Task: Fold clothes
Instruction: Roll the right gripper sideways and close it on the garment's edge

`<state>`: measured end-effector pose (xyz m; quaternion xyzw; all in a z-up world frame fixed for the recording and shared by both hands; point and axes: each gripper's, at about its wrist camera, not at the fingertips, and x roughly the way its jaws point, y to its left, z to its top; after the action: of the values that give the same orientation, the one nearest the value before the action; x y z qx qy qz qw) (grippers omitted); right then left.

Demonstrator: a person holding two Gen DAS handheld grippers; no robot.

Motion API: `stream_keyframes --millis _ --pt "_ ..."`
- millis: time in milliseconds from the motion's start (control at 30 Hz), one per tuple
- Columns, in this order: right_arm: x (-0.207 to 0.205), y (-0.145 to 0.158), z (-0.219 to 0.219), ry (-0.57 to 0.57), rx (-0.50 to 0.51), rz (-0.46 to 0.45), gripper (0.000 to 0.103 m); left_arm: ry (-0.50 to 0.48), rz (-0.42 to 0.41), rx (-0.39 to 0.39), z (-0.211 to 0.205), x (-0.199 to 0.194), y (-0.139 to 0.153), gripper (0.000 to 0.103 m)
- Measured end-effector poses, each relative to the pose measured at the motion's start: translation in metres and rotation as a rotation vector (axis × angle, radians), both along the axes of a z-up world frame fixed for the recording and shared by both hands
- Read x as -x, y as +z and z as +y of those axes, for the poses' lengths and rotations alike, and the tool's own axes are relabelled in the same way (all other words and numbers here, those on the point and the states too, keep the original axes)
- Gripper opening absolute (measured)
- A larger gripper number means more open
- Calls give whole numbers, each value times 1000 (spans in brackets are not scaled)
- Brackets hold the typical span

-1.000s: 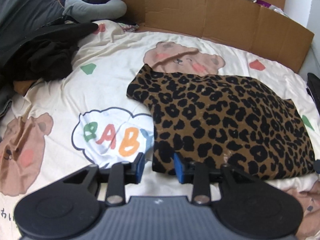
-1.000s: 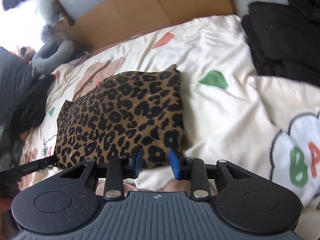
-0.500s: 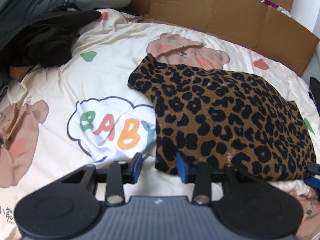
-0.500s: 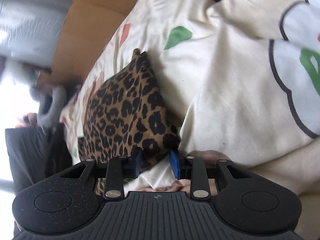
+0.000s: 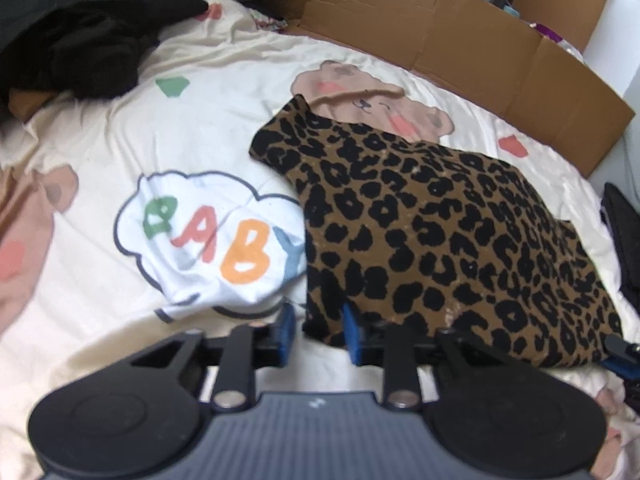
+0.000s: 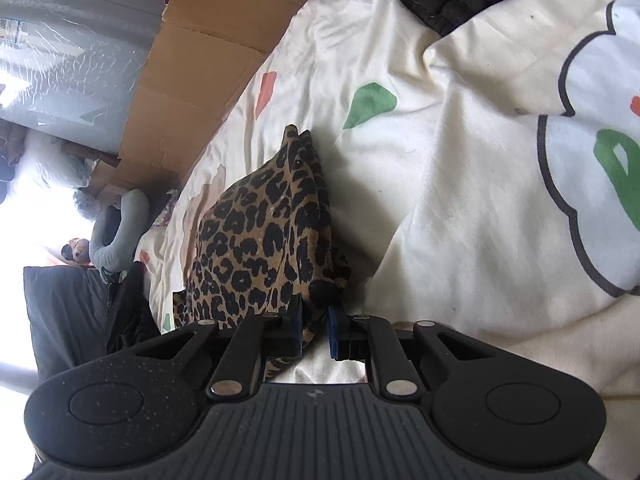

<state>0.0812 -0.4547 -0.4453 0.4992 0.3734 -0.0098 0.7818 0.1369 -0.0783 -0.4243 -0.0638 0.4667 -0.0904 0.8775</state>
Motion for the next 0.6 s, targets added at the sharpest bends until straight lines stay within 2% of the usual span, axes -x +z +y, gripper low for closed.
stream_keyframes --millis 67,133,300,500,600 --pt "1 3 -2 1 7 -13 10 4 1 -27 -3 1 1 11" --pt "2 5 -3 0 16 -23 10 16 -5 -57 -8 5 7 8" --pt "-1 11 -11 -19 40 -35 9 81 16 -24 -11 11 17 6" --pt "-5 16 -28 -46 69 -35 8 116 94 38 -16 25 24 4" --pt "-9 19 -35 -51 95 -7 7 120 123 51 -23 34 30 4"
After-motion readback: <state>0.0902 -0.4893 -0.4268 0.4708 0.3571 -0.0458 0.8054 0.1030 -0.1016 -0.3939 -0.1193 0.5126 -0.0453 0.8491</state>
